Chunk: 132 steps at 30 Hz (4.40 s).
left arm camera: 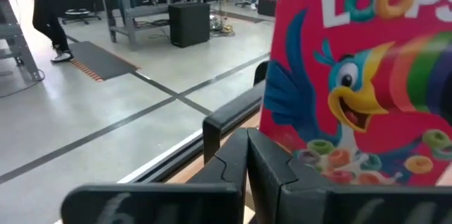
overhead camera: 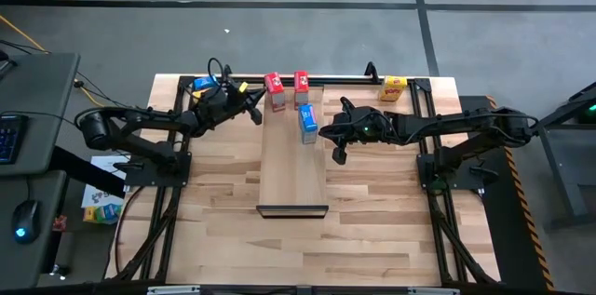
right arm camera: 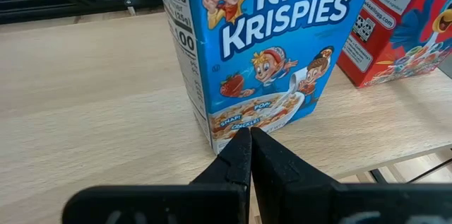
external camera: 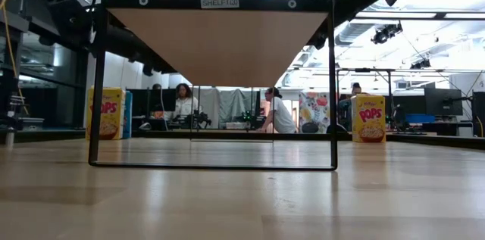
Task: Stack cereal on shelf
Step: Adjust the red cereal box on the shelf, then put the blue cereal box and aligned with the blue cereal box on the shelf
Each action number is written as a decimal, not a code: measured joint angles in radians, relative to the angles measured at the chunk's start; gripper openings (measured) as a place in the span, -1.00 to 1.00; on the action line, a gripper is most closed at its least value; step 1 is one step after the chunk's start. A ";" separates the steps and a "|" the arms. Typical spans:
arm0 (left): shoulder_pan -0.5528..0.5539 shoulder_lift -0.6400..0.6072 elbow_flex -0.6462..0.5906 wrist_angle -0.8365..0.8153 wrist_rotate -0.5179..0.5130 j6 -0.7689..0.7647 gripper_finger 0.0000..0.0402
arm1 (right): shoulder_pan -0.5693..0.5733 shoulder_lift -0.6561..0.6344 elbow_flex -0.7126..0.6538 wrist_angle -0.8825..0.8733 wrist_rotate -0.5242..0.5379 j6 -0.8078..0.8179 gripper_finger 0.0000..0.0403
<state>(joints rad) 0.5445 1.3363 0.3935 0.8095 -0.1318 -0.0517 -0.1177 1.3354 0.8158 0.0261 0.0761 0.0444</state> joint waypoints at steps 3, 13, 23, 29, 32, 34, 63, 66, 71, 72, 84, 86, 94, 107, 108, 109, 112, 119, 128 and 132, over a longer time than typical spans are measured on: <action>0.000 0.001 0.000 0.005 0.000 0.000 -1.00 | 0.000 0.000 0.000 0.000 0.000 0.000 -1.00; 0.000 0.001 0.000 0.007 0.018 -0.008 -1.00 | 0.000 0.000 0.000 0.000 0.000 0.000 -1.00; -0.001 0.000 0.000 0.012 -0.022 0.021 -1.00 | 0.000 0.000 0.000 0.000 0.000 0.000 -1.00; -0.038 -0.061 0.001 -0.032 -0.107 0.008 -1.00 | 0.000 0.000 0.000 0.000 0.000 -0.003 -1.00; -0.066 -0.104 0.012 -0.103 -0.112 0.008 -1.00 | 0.000 0.000 0.000 0.000 0.000 -0.005 -1.00; -0.075 -0.134 0.045 -0.227 -0.119 0.001 -1.00 | 0.000 0.000 0.000 0.000 0.000 -0.011 -1.00; -0.028 -0.105 0.093 -0.280 0.021 0.019 -1.00 | 0.000 0.000 0.000 0.000 0.000 -0.010 -1.00; -0.024 -0.105 0.097 -0.286 0.023 0.027 -1.00 | 0.000 0.000 0.000 0.000 0.000 -0.010 -1.00; -0.010 -0.106 0.133 -0.289 0.054 0.032 -1.00 | 0.000 0.000 0.000 0.000 0.000 -0.008 -1.00; -0.006 -0.106 0.139 -0.295 0.055 0.038 -1.00 | 0.000 0.000 0.000 0.000 0.000 -0.008 -1.00; 0.025 -0.106 0.154 -0.317 0.106 0.037 -1.00 | 0.000 0.000 0.000 0.000 0.000 -0.022 -1.00; 0.031 -0.106 0.154 -0.314 0.106 0.037 -1.00 | 0.000 0.000 0.000 0.001 0.000 -0.022 -1.00; 0.079 -0.093 0.154 -0.267 0.159 0.029 -1.00 | 0.000 0.000 0.000 0.005 0.000 -0.024 -1.00; 0.085 -0.067 0.154 -0.212 0.227 0.009 -1.00 | 0.000 0.000 0.001 0.018 0.000 -0.026 -1.00; 0.087 -0.067 0.154 -0.213 0.228 0.009 -1.00 | 0.000 0.000 0.001 0.019 0.000 -0.026 -1.00; 0.088 -0.067 0.154 -0.213 0.230 0.009 -1.00 | 0.000 0.000 0.001 0.021 0.000 -0.026 -1.00; 0.089 -0.067 0.154 -0.213 0.253 0.010 -1.00 | 0.000 0.000 0.001 0.025 0.000 -0.026 -1.00; 0.116 -0.104 0.154 -0.219 0.192 0.052 -1.00 | 0.000 0.000 0.001 0.023 0.000 -0.048 -1.00; 0.128 -0.348 0.154 -0.484 0.190 0.054 -1.00 | 0.000 -0.097 0.001 -0.095 0.174 -0.137 -1.00; 0.074 -0.436 0.118 -0.508 0.191 0.053 -1.00 | 0.000 -0.155 0.001 -0.169 0.205 -0.132 -1.00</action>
<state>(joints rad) 0.6188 0.9002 0.5111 0.3020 0.0589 0.0017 -0.1181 1.1801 0.8169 -0.1428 0.2810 -0.0875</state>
